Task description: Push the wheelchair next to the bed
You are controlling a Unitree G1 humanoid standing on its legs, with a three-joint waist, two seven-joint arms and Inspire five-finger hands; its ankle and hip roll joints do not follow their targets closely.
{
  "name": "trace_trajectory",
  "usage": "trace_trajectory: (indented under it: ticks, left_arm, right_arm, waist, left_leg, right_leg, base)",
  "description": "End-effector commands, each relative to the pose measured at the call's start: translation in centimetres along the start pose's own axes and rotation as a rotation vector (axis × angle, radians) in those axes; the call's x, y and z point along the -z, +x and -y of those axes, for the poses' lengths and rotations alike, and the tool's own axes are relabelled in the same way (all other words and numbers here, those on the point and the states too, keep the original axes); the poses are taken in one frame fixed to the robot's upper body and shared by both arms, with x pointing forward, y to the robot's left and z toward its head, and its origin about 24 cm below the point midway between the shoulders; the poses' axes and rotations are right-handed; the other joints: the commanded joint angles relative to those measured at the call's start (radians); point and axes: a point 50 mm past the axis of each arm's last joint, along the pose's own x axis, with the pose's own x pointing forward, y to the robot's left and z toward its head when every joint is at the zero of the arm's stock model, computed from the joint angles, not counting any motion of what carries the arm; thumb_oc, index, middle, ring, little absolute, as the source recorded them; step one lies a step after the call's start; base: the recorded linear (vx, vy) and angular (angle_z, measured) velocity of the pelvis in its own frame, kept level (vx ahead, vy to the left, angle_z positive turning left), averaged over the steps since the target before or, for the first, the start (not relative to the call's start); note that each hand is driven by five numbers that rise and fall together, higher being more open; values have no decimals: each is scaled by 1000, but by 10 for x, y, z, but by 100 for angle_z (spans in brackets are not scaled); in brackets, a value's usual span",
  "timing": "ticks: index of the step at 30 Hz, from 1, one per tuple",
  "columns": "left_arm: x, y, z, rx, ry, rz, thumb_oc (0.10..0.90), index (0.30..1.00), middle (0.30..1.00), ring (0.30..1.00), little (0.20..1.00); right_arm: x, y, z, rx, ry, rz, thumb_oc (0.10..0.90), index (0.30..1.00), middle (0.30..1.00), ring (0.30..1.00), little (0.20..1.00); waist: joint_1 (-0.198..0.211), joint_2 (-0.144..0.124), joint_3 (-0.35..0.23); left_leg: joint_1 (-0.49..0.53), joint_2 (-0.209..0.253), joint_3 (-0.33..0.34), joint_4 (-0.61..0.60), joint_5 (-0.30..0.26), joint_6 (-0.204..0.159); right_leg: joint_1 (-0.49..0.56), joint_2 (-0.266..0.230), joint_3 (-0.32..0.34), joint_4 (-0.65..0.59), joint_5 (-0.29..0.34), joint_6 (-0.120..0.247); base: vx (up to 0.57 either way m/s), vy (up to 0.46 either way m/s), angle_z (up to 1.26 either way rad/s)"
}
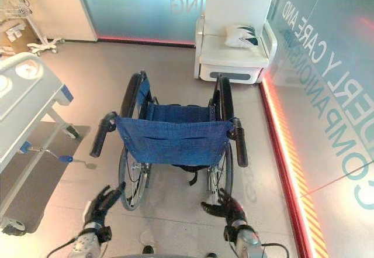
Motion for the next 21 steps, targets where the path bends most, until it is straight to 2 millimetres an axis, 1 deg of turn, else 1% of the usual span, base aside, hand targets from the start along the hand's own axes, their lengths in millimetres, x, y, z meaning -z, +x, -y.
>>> trace_trajectory:
  ticks: [1,3,4,5,6,7,8,9,10,12,14,16,17,19,21]
  left_arm:
    - [-71,26,-14,-75,-21,278,800,900,900,900,900]
    - [-80,28,-24,-93,-5,298,800,900,900,900,900]
    - [-98,31,-46,-143,3,338,800,900,900,900,900]
    - [-103,31,-52,-157,2,347,800,900,900,900,900]
    - [-116,32,-67,-199,1,375,800,900,900,900,900]
    - [-127,32,-79,-238,4,402,800,900,900,900,900]
    - [-131,31,-82,-250,5,414,800,900,900,900,900]
    - [-145,30,-90,-286,15,459,800,900,900,900,900]
    - [-154,29,-94,-308,22,494,800,900,900,900,900]
    - [-167,27,-100,-323,14,537,800,900,900,900,900]
    - [-196,22,-104,-317,9,648,800,900,900,900,900]
    - [-214,18,-102,-280,17,721,800,900,900,900,900]
    - [-230,13,-99,-248,33,783,800,900,900,900,900]
    - [-246,7,-96,-210,43,848,800,900,900,900,900]
    - [-264,-2,-90,-158,33,929,800,900,900,900,900]
  right_arm:
    - [-72,9,32,82,0,255,800,900,900,900,900]
    - [-82,7,43,105,-2,281,800,900,900,900,900]
    - [-102,3,62,146,-2,336,800,900,900,900,900]
    - [-107,2,67,155,0,348,800,900,900,900,900]
    - [-121,-2,76,179,1,390,800,900,900,900,900]
    - [-133,-6,82,203,-1,434,800,900,900,900,900]
    - [-137,-7,83,210,0,448,800,900,900,900,900]
    - [-151,-11,88,237,-1,499,800,900,900,900,900]
    - [-160,-14,90,254,-2,532,800,900,900,900,900]
    - [-174,-18,92,273,-5,578,800,900,900,900,900]
    - [-202,-28,91,294,-25,685,800,900,900,900,900]
    - [-215,-34,90,309,-38,739,800,900,900,900,900]
    - [-225,-39,90,319,-43,781,800,900,900,900,900]
    - [-236,-44,89,320,-41,826,800,900,900,900,900]
    - [-250,-53,86,316,-40,902,800,900,900,900,900]
  waist:
    - [8,8,6]
    - [8,8,3]
    - [4,9,-1]
    - [4,10,-2]
    - [2,12,-5]
    - [0,13,-7]
    - [0,13,-8]
    - [-1,14,-10]
    - [-2,14,-10]
    - [-4,16,-10]
    - [-5,19,-13]
    - [-5,21,-15]
    - [-5,24,-17]
    - [-4,26,-18]
    - [-1,27,-18]
  left_leg:
    - [50,-17,-11,5,-55,3]
    - [51,-17,-9,5,-55,2]
    - [52,-17,-4,5,-57,1]
    - [53,-16,-3,5,-58,0]
    - [54,-16,1,5,-58,-1]
    - [54,-16,2,5,-59,-2]
    - [54,-16,1,5,-59,-2]
    - [54,-16,2,5,-60,-3]
    - [55,-17,2,5,-61,-3]
    - [54,-17,1,5,-61,-4]
    - [52,-18,1,5,-61,-5]
    - [50,-19,1,5,-61,-6]
    - [48,-18,1,5,-61,-7]
    - [45,-19,1,5,-60,-7]
    - [42,-19,1,5,-61,-7]
  right_leg:
    - [7,20,11,2,55,-46]
    - [8,20,10,2,55,-45]
    - [9,18,9,2,54,-42]
    - [9,18,9,2,54,-42]
    - [10,17,9,2,52,-40]
    - [11,16,9,2,50,-40]
    - [11,16,10,2,50,-40]
    - [11,16,9,2,49,-39]
    - [11,15,9,2,48,-39]
    - [11,15,10,2,46,-38]
    - [10,15,12,2,43,-37]
    - [8,15,14,2,42,-37]
    - [7,15,15,2,40,-36]
    - [5,15,16,2,40,-36]
    - [3,15,16,2,38,-36]
  base:
    - [0,0,0]
    - [0,0,0]
    - [0,0,0]
    - [0,0,0]
    - [0,0,0]
    - [0,0,0]
    - [0,0,0]
    - [0,0,0]
    - [0,0,0]
    - [0,0,0]
    - [0,0,0]
    - [0,0,0]
    - [0,0,0]
    - [0,0,0]
    - [0,0,0]
